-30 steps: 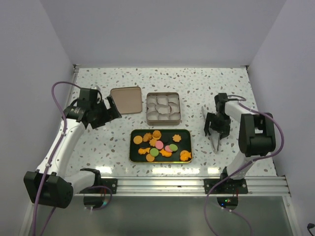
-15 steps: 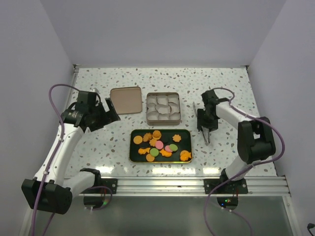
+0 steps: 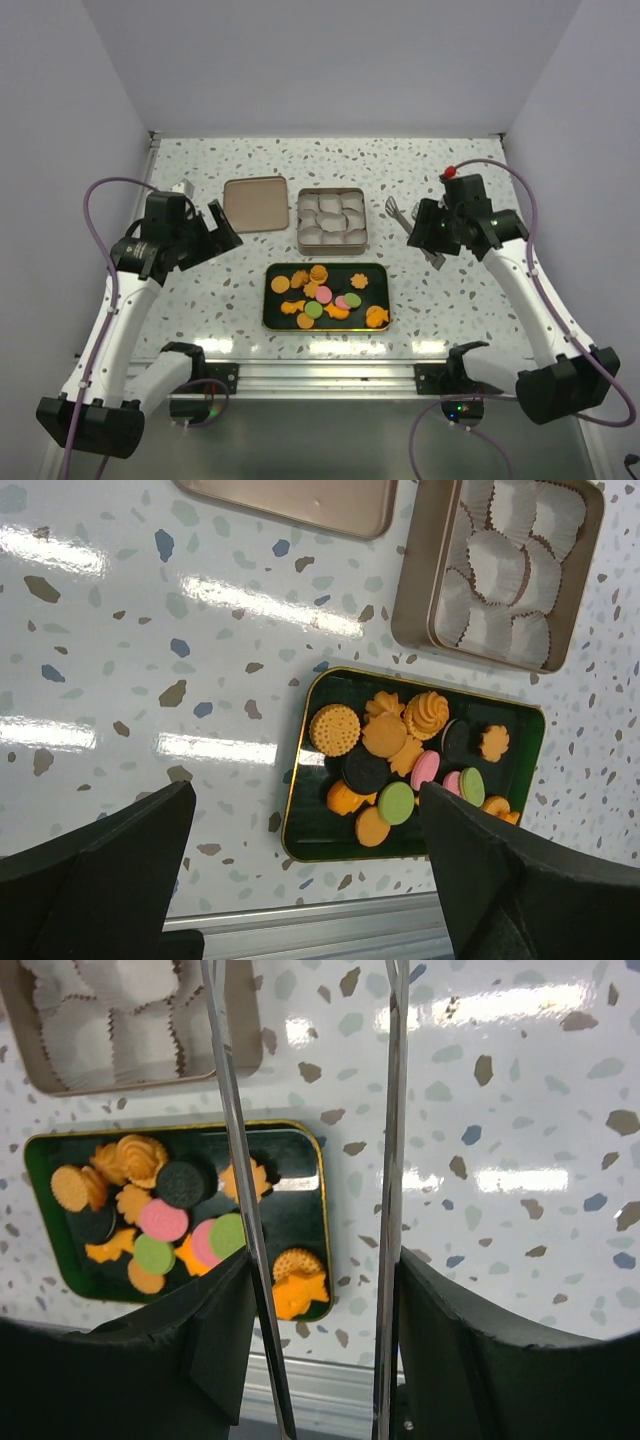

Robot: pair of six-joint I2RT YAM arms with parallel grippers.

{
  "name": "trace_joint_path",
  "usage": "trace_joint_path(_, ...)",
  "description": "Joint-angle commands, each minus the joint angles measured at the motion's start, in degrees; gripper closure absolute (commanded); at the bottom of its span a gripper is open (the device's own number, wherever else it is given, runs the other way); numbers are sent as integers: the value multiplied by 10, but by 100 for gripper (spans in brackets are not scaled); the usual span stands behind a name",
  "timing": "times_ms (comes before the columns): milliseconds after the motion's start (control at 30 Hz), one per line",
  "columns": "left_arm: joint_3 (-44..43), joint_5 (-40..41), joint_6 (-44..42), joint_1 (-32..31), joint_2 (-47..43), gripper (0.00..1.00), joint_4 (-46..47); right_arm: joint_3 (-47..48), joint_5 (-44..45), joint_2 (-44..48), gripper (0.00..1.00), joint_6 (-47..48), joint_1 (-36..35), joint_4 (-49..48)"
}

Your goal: Pack the cookies

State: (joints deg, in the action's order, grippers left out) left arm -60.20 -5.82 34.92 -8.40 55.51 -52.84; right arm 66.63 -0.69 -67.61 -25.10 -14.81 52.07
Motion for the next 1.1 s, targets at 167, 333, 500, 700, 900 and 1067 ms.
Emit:
trace_joint_path(167, 21, 5, -2, -4, -44, 0, -30, 36, -117, 78, 45, -48, -33, 127)
trace_joint_path(333, 36, 12, -9, -4, -65, 0, -35, 48, -110, 102, 46, -82, -97, 181)
trace_joint_path(500, 49, -8, -12, -4, -77, 0, -35, 49, -55, 109, 50, -116, -164, 221)
trace_joint_path(700, 63, -16, -20, -4, -98, 0, -43, 85, 40, 50, 52, -169, -295, 253)
trace_joint_path(900, 59, -9, -31, -4, -102, 0, -63, 141, 130, -12, 53, -219, -375, 270)
trace_joint_path(1067, 28, 11, -49, -5, -101, 0, -93, 139, 162, -28, 53, -239, -389, 273)
